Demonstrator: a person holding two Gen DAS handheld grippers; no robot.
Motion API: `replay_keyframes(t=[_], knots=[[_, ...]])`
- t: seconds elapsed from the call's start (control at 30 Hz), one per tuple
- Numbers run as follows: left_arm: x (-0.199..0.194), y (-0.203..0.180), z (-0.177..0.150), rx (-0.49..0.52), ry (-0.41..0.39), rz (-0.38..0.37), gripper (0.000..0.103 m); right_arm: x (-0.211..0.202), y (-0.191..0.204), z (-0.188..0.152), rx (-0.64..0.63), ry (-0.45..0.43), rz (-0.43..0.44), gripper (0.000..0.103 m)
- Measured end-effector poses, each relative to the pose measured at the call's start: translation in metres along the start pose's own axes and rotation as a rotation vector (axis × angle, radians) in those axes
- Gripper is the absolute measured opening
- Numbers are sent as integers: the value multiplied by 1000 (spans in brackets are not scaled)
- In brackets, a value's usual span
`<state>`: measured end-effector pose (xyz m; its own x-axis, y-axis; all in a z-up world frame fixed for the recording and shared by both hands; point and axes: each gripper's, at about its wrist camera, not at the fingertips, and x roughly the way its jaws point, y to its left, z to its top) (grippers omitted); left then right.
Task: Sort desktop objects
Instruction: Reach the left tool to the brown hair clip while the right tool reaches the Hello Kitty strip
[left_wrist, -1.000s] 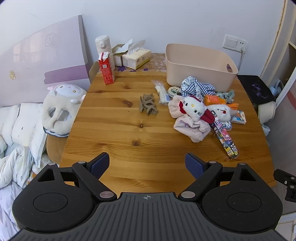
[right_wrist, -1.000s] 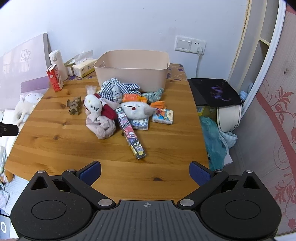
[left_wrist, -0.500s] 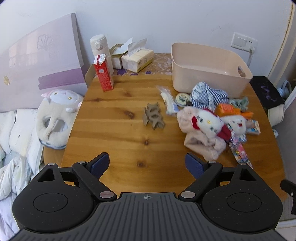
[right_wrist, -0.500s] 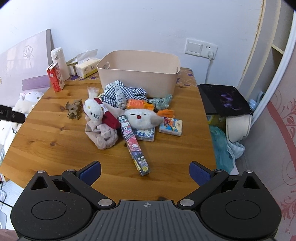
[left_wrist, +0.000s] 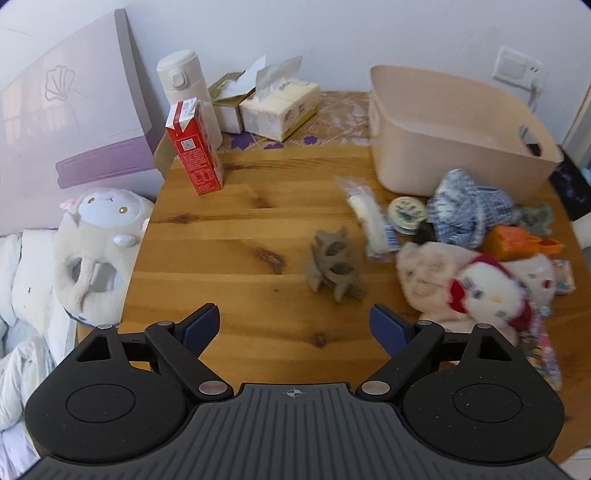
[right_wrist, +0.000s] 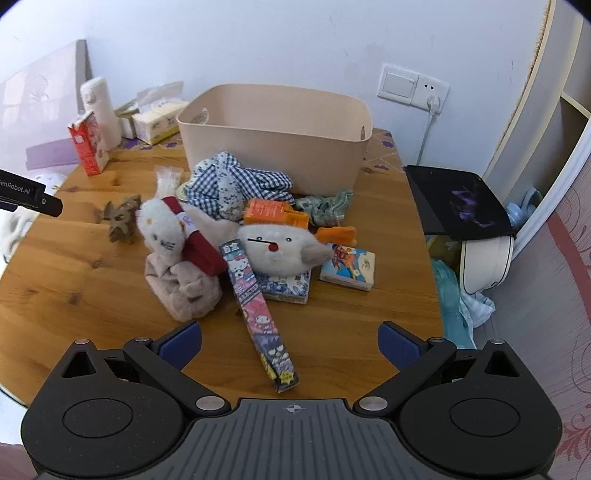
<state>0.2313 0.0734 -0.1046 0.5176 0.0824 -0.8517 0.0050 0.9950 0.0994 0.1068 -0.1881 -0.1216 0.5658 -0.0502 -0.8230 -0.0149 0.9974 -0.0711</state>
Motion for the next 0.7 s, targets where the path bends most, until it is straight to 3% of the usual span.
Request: replay_keyframes(t=[0.53,0.7], knots=[[102,-11,35,72,105,-51,90,88,26,10,-84,190,-13,103],[122,-21,37,71,140,-89,90,102,22,6,-81,223,-17,97]])
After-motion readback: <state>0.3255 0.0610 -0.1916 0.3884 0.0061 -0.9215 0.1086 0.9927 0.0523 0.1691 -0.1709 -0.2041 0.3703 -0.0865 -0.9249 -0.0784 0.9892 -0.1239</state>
